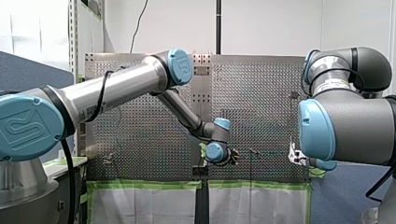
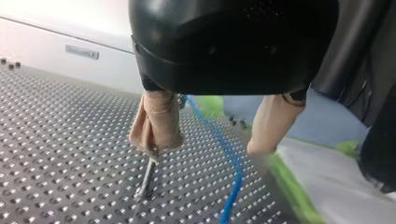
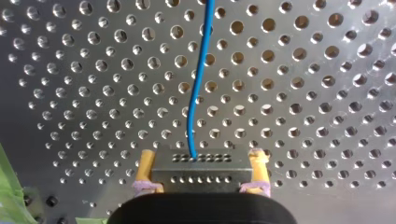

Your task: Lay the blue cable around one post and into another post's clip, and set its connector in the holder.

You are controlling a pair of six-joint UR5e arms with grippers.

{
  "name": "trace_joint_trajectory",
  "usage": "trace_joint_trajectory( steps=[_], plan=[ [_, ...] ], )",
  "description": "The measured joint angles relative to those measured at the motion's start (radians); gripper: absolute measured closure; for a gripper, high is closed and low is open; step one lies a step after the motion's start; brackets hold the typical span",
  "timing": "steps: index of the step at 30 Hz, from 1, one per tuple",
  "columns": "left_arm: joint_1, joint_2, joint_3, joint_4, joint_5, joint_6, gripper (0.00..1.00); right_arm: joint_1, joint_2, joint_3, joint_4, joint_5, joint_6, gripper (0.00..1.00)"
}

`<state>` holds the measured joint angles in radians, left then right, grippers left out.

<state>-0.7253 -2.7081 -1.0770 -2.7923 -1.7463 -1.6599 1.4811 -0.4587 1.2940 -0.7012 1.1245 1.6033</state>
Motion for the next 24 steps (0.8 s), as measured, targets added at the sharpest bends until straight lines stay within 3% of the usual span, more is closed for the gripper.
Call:
trace_joint_trajectory(
  steps=[9,24],
  plan=[
    [0.002,0.04,-0.065,0.039,0.018,0.0,0.0,0.0,0.001,0.0,0.002,0.0,0.0,1.0],
    [-0.031,0.069,-0.07,0.037,0.022,0.004,0.0,0.001,0.002,0.0,0.003,0.0,0.003,1.0]
  ],
)
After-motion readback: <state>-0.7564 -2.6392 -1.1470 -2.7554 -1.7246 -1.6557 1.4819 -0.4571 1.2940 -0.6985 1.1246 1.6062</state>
